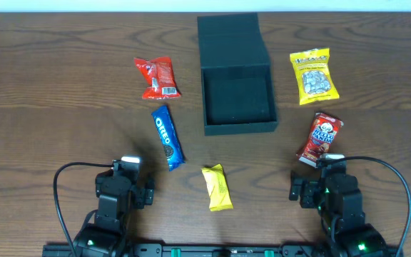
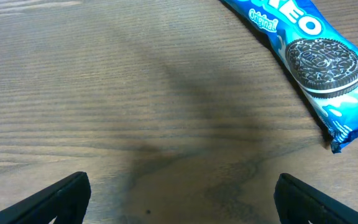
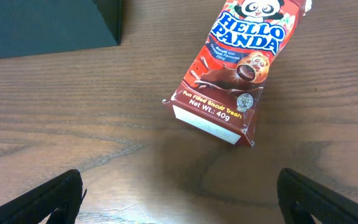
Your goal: Pack container
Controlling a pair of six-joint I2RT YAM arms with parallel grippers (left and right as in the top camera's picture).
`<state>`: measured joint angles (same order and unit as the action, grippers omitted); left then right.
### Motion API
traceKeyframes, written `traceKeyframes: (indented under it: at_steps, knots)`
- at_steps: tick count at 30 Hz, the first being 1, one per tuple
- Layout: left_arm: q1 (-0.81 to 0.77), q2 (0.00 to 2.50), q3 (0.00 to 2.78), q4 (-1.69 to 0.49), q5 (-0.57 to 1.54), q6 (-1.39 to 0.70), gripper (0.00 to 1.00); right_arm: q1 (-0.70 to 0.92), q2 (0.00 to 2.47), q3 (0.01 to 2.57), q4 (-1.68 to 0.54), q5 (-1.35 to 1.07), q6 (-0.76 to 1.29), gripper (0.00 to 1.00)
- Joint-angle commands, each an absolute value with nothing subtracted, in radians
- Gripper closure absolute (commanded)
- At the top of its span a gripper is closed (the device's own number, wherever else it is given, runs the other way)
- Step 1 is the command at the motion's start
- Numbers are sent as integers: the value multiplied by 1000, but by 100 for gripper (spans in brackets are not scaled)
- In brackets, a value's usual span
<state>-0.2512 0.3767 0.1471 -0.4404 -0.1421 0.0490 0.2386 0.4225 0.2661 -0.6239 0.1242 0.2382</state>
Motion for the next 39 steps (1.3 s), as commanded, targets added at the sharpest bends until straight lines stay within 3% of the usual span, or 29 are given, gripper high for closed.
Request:
traceKeyframes:
  at_steps: [1,27,32,39]
  knots:
    - [-247,370,127,-440,-164,38,4,228,418,265,-624,127,254,1]
    - [-247,400,145,-458,-164,38,5,228,418,265,-624,127,254,1]
    - [-247,486,225,-493,-160,37,5,228,418,265,-624,127,254,1]
    - [-250,693,487,-547,23,37,5,228,418,265,-624,127,254,1]
